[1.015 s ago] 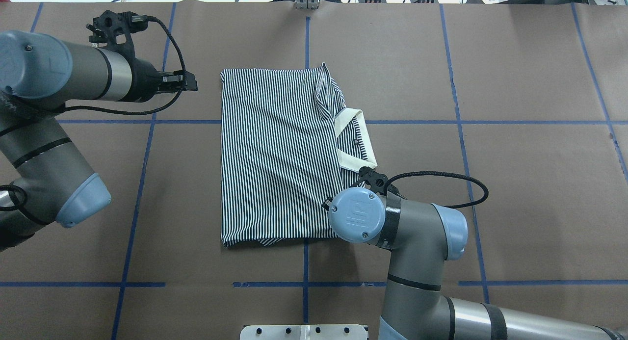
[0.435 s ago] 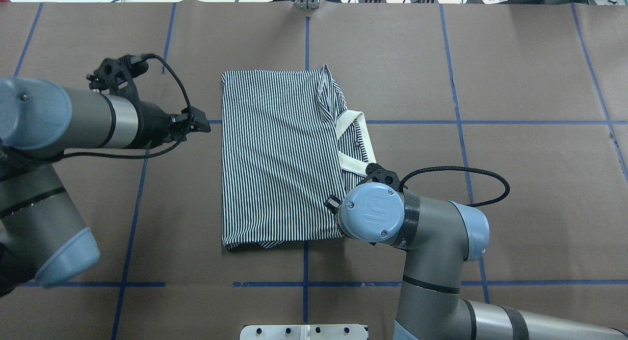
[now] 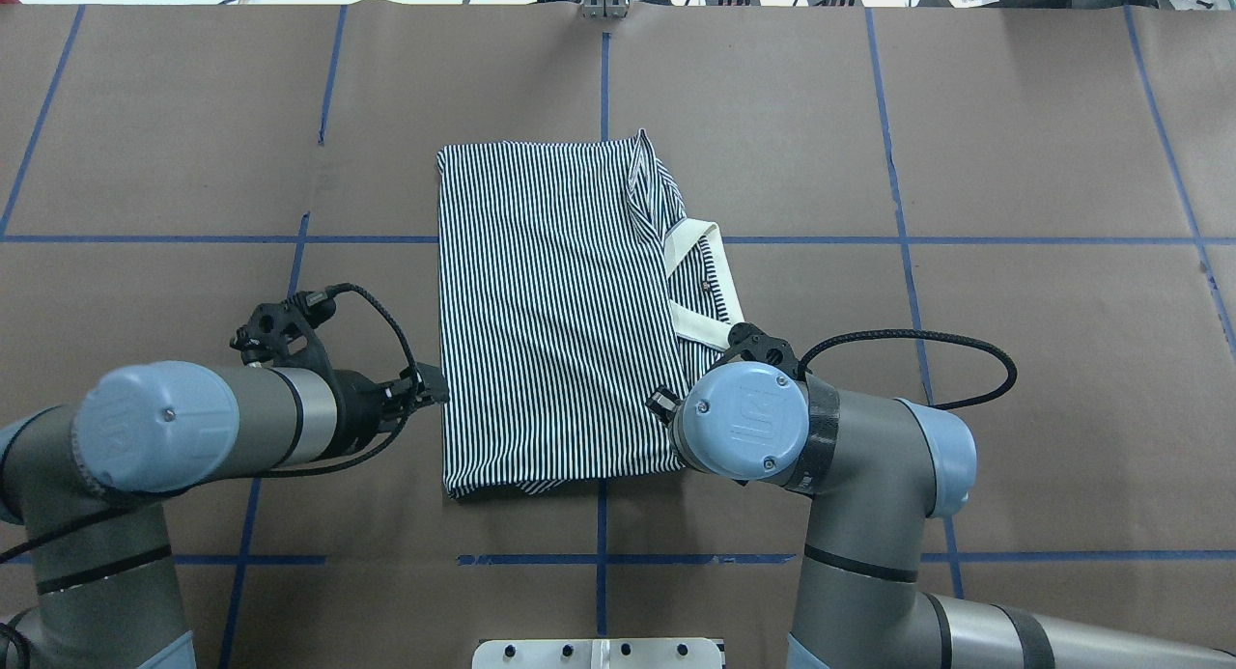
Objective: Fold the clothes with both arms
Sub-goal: 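Lower the left gripper to the shirt's near edge and grasp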
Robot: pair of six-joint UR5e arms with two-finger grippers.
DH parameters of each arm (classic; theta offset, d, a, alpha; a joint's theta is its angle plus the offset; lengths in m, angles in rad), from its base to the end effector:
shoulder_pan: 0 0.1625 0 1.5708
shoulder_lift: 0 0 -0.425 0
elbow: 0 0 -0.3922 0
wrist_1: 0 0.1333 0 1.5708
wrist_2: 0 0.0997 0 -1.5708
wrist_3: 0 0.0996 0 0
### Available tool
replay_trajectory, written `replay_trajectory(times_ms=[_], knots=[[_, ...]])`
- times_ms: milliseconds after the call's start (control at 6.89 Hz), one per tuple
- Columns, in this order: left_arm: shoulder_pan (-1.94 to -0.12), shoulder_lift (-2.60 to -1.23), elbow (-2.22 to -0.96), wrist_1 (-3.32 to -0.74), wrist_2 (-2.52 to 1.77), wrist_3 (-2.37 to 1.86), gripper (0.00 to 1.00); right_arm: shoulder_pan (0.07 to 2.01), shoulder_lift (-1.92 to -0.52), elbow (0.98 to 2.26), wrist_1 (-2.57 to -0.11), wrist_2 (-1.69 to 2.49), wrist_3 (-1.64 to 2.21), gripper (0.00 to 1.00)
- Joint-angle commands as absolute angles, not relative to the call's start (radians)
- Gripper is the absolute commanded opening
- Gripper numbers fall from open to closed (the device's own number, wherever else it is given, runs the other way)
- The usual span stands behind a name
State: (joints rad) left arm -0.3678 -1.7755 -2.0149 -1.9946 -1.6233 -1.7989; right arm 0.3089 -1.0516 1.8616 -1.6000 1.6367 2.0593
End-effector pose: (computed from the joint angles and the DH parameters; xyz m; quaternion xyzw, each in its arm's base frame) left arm 0.4522 -0.3115 0.3016 0.0131 0.5111 -0.2394 0.8254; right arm -0.5541 -0.3099 0.2479 -0.0645 -0.3761 0.3473 0.8566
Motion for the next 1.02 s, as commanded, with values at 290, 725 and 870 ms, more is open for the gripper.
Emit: replay_trajectory(times_ms=[290,725,870], knots=[[-0.267,-1.821,-1.933,-1.993,-1.612,-1.842,0.67,0.308,-1.052,1.861,-1.600,1.637,2.059,0.00],[-0.259,-1.836,-1.907,-1.991,-1.612,-1.841,0.52,0.310,-1.054,1.862,-1.600,1.637,2.057,0.00],[-0.252,-1.836,-1.901,-1.990,-1.612,-1.842,0.45,0.310,-1.054,1.862,-1.600,1.637,2.057,0.00]])
